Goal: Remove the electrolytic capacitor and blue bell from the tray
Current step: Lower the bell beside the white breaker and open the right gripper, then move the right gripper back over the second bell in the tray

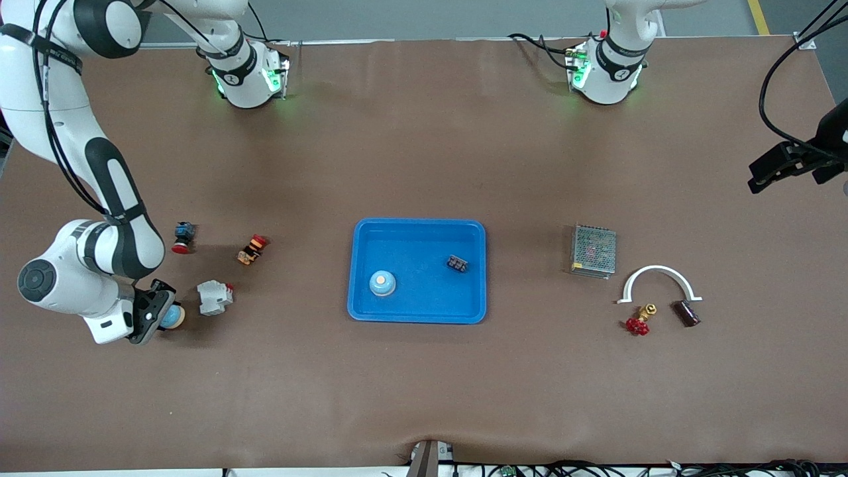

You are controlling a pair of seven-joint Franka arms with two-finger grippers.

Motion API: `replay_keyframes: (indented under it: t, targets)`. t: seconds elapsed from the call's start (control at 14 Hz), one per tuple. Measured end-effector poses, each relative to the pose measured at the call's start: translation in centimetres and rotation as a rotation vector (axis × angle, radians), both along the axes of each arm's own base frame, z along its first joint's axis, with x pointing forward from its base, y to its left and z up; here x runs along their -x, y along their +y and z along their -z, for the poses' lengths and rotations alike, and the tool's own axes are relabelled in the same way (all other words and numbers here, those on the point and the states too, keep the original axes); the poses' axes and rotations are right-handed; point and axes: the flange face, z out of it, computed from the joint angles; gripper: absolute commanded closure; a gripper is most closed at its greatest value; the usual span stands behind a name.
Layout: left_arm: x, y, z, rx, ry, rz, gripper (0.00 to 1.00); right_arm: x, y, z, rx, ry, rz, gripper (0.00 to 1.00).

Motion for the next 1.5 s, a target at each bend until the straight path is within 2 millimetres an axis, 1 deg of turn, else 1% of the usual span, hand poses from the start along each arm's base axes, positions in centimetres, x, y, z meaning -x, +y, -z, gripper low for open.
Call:
replay_keyframes:
  t: [0.07, 0.21, 0.29, 0.43, 0.64, 0.79, 0.86, 1.0, 1.15, 1.36, 1.5]
  targets:
    - [0.5, 0.2, -0.1, -0.001, 0.001, 0.010, 0.00, 0.0, 0.0, 0.1, -0.001, 0.001, 0.000, 0.52]
    - [1.2, 0.4, 0.0, -0.003, 0.009, 0.024, 0.00, 0.0, 0.1, 0.2, -0.002, 0.003, 0.000, 0.28]
    - [1.5, 0.4, 0.1, -0.004, 0.013, 0.027, 0.00, 0.0, 0.1, 0.2, -0.002, 0.002, -0.001, 0.01]
    - [1.8, 0.2, 0.2, -0.001, 0.016, 0.030, 0.00, -0.1, 0.3, 0.1, -0.004, 0.000, -0.003, 0.00]
    - [1.9, -0.8, 0.1, 0.030, 0.017, 0.045, 0.00, -0.4, 0.5, -0.2, -0.006, -0.008, -0.006, 0.00]
    - [2.2, -1.3, 0.2, 0.051, 0.030, 0.050, 0.00, -0.9, 0.8, -1.1, -0.018, -0.009, -0.001, 0.00]
    - [2.3, -1.6, 0.1, 0.055, 0.033, 0.054, 0.00, -1.4, 0.9, -1.9, -0.040, 0.001, 0.014, 0.00]
    - [2.3, -1.8, 0.1, 0.055, 0.036, 0.057, 0.00, -2.4, 1.1, -4.4, -0.077, 0.032, 0.041, 0.00]
    - [2.4, -1.7, 0.2, 0.055, 0.041, 0.056, 0.00, -3.3, 2.4, -7.3, -0.087, 0.071, 0.103, 0.00]
    - [2.4, -1.8, 0.4, 0.055, 0.046, 0.057, 0.00, -3.6, 6.7, -12.1, -0.078, 0.133, 0.247, 0.00]
    - [2.4, -1.6, 0.4, 0.055, 0.046, 0.054, 0.00, -3.1, 10.0, -15.3, -0.060, 0.175, 0.371, 0.00]
